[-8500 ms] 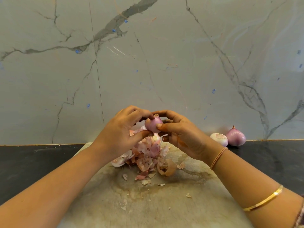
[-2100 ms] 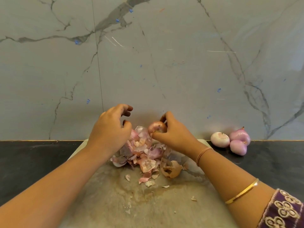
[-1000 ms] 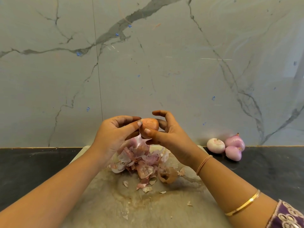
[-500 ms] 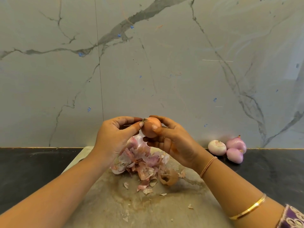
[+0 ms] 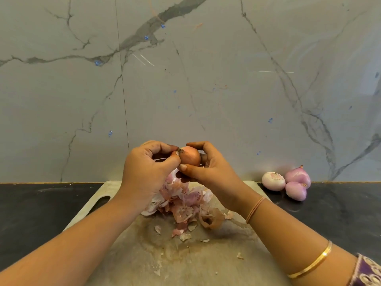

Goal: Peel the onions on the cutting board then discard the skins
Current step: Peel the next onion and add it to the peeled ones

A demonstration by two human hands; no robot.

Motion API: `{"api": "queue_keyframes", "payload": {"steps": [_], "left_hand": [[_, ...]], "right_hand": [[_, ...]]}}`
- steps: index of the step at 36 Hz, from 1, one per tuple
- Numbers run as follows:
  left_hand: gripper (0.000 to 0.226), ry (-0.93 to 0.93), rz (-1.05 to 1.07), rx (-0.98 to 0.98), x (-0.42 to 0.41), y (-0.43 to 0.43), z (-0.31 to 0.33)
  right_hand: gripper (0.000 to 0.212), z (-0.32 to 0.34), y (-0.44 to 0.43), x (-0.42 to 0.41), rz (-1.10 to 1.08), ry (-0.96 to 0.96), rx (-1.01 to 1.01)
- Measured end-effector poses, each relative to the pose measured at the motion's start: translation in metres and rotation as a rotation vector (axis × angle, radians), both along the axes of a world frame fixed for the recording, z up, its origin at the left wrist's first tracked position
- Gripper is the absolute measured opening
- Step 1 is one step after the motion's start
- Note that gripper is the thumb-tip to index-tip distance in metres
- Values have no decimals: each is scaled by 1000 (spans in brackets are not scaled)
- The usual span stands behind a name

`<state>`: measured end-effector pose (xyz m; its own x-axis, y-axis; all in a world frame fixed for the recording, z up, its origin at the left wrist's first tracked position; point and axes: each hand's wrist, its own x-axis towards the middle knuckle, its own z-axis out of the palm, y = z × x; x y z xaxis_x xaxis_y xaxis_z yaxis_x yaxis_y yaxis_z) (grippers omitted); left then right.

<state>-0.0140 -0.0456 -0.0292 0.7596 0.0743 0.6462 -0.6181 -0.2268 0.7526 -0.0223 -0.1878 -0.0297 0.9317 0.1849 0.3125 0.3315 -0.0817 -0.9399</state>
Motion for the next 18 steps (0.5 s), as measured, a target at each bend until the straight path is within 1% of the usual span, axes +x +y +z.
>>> {"api": "queue_keyframes", "payload": {"steps": [6, 11, 16, 18], "left_hand": [[26, -43, 52, 33, 0, 2, 0], [24, -31, 46, 38, 0, 3, 1], [25, 55, -52, -66, 2, 5, 3], [23, 80, -90, -105, 1, 5, 3]], "right_hand": [[45, 0, 0, -1, 35, 41, 57], [47, 2, -4, -2, 129, 142, 202], [40, 3, -6, -1, 154, 191, 289], [49, 3, -6, 0, 147, 188, 297]]}}
